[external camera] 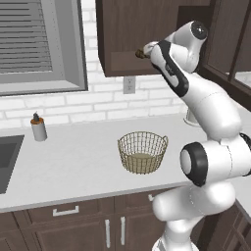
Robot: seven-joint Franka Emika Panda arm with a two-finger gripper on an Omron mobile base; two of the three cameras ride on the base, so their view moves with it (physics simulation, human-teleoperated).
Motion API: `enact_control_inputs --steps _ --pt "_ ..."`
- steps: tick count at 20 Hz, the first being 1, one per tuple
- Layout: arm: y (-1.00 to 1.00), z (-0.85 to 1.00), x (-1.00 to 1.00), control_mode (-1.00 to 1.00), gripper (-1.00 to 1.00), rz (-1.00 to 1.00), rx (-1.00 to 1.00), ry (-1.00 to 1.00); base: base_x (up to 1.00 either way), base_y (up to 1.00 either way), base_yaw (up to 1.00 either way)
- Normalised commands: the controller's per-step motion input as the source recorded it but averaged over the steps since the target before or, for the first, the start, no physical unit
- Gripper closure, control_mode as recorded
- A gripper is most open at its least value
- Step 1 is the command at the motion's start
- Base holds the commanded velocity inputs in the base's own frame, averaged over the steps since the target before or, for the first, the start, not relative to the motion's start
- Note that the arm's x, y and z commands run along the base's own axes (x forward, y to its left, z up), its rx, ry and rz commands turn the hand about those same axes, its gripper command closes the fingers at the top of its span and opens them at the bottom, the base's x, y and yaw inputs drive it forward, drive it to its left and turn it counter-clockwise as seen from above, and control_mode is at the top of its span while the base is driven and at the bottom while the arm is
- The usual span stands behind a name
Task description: Open the cabinet, pick up the bread from the cabinet and place it in the basket. Then move the basket to the dining counter.
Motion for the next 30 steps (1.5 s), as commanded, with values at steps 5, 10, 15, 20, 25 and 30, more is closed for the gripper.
enact_control_inputs --steps 5,10,15,20,25,30 --pt "-0.10 -0.14 0.36 -1.00 -1.00 0.01 0.00 0.02 0.00 0.00 0.00" --pt "-0.09 -0.08 0.40 -1.00 -1.00 0.02 0.00 0.00 0.00 0.00 0.00" --pt "-0.09 -0.06 0.58 -1.00 -1.00 0.02 0.00 0.00 0.00 0.00 0.00" --pt "-0.02 0.00 0.42 -1.00 -1.00 0.14 0.00 0.11 0.00 0.00 0.00" --pt "-0.02 0.00 0.37 -1.00 -1.00 0.17 0.00 0.09 0.00 0.00 0.00" --pt "-0.01 0.00 0.14 -1.00 -1.00 0.12 0.00 0.00 0.00 0.00 0.00"
